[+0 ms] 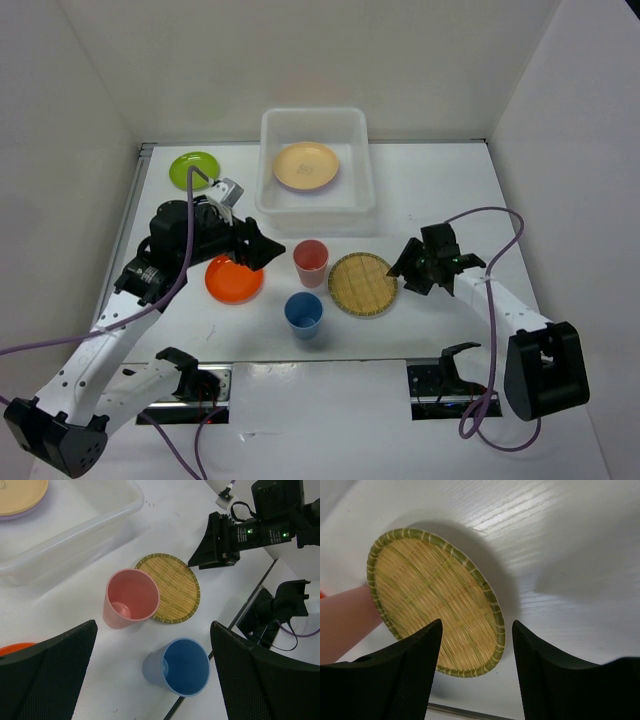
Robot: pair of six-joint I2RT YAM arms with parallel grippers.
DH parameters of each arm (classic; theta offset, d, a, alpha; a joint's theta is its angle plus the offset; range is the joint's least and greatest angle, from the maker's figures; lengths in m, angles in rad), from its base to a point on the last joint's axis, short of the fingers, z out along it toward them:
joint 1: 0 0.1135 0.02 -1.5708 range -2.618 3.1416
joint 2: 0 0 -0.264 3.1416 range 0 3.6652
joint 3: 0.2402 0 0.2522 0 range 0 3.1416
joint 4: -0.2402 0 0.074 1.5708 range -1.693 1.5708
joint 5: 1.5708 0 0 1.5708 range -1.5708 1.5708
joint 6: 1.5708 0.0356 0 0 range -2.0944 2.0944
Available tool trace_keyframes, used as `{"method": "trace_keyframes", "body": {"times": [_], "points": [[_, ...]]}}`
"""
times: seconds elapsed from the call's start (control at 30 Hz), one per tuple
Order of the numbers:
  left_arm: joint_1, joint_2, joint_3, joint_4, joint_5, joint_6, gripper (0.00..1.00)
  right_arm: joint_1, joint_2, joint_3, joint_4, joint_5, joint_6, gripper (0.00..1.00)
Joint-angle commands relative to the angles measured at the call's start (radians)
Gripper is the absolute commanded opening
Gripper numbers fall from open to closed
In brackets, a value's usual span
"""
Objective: Place the mixed dishes into the plastic bin
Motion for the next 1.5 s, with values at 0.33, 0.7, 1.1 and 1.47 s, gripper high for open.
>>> {"method": "trace_keyframes", "body": {"times": [0.33,0.7,1.1,1.47], "points": [[0.005,0.055,0.064,0.05,0.021,0.005,1.0,0.064,0.111,-0.059,0.191,0.014,0.047,0.53],[0.005,0.073,0.084,0.05,0.021,0.005,1.0,0.073,0.131,-0.06,0.201,0.023,0.047,0.17],[0.005,0.053,0.074,0.032,0.021,0.005,1.0,0.073,-0.101,0.053,-0.064,0.179,0.087,0.0],[0.005,0.024,0.074,0.023,0.021,0.005,1.0,-0.083,-0.331,0.125,-0.16,0.146,0.125,0.0]]}}
